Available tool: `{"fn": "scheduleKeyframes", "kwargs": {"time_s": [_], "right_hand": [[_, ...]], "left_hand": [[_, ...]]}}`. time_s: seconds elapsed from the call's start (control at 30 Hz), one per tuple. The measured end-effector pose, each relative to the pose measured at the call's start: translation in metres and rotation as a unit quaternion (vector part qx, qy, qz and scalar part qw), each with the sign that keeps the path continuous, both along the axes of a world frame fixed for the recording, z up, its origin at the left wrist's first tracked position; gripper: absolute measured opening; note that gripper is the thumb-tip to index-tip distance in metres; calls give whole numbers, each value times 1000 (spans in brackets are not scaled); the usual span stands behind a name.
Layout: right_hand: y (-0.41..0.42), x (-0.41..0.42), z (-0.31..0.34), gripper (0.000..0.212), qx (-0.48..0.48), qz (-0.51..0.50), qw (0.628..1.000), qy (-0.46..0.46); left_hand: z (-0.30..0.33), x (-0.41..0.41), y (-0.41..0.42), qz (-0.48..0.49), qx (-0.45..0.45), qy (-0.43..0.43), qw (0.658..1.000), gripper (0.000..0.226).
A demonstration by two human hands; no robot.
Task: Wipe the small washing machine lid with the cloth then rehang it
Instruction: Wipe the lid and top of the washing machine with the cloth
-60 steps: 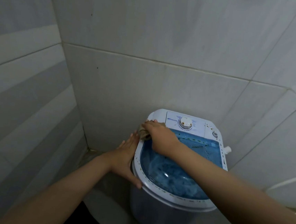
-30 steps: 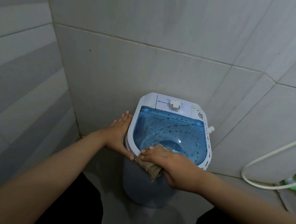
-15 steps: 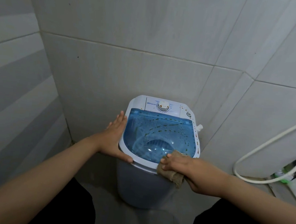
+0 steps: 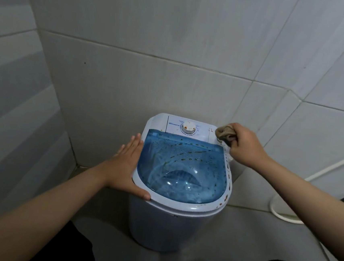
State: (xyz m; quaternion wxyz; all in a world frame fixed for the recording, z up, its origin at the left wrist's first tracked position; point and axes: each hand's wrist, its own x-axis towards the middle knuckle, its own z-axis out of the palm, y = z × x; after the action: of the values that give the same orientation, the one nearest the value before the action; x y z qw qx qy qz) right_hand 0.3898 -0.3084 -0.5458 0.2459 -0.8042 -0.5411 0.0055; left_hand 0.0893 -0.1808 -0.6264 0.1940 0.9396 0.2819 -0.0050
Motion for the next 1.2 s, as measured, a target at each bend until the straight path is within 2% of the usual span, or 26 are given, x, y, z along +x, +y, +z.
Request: {"fn": "scheduleKeyframes", "kwargs": {"time_s": [0.13, 0.3, 0.4, 0.77, 1.2], "right_hand": [[38, 21, -15, 40, 16, -47, 999, 14], [55, 31, -36, 70, -71, -6, 997, 1], [48, 34, -39, 76, -85, 10, 996, -16], [2, 21, -49, 66, -51, -20, 998, -20], [-70, -39, -55, 56, -39, -59, 997, 10]], "left_hand": [[-3, 0, 1, 4, -4, -20, 1000, 152], [-4, 1, 2, 4, -3, -27, 1000, 152], [-4, 1, 3, 2, 1, -30, 1000, 152], [0, 1, 1, 3, -8, -12, 1000, 155], [-2, 1, 3, -5, -19, -21, 1000, 157]]}}
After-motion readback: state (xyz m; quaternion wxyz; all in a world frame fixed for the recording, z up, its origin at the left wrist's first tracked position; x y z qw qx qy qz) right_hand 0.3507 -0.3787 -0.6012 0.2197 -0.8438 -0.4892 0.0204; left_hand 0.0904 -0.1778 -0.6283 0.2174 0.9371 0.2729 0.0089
